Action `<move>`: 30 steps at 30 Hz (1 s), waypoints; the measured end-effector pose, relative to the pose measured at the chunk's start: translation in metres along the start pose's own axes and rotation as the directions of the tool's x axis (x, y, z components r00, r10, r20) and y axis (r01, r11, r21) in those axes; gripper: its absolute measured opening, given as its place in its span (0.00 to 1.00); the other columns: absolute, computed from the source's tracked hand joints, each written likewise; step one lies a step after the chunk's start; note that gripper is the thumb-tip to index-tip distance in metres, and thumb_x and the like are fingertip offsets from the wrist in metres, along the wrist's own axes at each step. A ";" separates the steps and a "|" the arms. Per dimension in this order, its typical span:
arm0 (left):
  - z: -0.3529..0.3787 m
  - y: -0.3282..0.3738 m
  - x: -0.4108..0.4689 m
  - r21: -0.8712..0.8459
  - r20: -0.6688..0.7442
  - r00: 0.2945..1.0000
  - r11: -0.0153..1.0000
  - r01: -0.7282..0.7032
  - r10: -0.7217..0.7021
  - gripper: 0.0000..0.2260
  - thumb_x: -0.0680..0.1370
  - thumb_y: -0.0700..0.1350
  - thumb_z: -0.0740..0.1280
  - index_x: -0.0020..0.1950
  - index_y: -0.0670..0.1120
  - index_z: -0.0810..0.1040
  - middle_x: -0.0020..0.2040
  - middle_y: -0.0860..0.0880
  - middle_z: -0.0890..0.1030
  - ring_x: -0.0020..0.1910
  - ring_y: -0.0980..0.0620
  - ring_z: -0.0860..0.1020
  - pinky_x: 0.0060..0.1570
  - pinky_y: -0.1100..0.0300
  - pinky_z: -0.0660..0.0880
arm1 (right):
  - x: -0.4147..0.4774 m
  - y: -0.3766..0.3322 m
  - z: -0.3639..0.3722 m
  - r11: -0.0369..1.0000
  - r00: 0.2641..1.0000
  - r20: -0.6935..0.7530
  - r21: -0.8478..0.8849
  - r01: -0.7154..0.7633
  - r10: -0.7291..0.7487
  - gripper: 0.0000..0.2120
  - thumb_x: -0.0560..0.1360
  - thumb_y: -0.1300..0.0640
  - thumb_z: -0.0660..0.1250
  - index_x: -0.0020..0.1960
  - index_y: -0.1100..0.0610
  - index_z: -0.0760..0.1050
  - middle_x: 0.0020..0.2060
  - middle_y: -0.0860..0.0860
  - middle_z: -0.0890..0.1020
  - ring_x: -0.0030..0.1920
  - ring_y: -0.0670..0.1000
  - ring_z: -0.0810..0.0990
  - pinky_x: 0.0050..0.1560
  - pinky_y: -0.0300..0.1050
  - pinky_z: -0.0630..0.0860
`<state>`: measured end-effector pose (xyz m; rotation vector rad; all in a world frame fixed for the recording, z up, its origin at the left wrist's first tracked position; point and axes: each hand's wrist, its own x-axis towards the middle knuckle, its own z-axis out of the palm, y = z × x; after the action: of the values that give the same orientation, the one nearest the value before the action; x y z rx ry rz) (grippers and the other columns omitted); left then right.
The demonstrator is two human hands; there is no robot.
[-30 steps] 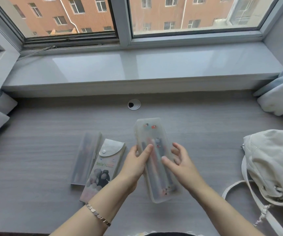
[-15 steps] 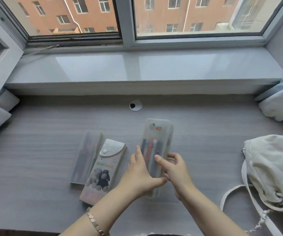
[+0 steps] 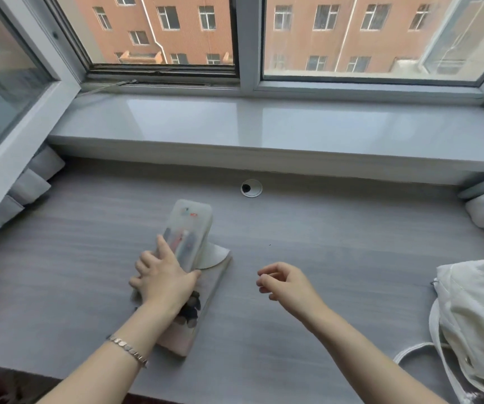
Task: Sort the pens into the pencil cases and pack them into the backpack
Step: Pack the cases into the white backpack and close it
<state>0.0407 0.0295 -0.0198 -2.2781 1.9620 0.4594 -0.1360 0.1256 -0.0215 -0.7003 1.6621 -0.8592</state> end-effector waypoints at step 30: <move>0.023 0.207 -0.174 -0.131 0.389 0.308 0.383 -0.914 0.868 0.15 0.78 0.52 0.57 0.61 0.49 0.73 0.57 0.50 0.79 0.56 0.48 0.76 0.46 0.59 0.68 | -0.140 0.089 -0.281 0.556 0.870 -0.469 -0.768 -0.317 -0.153 0.23 0.59 0.36 0.73 0.32 0.46 0.60 0.35 0.43 0.69 0.45 0.50 0.69 0.48 0.44 0.61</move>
<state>-0.1871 0.1665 0.0333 -0.6223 2.7066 0.7658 -0.3770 0.3406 0.0245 -1.0799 2.6005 -0.0733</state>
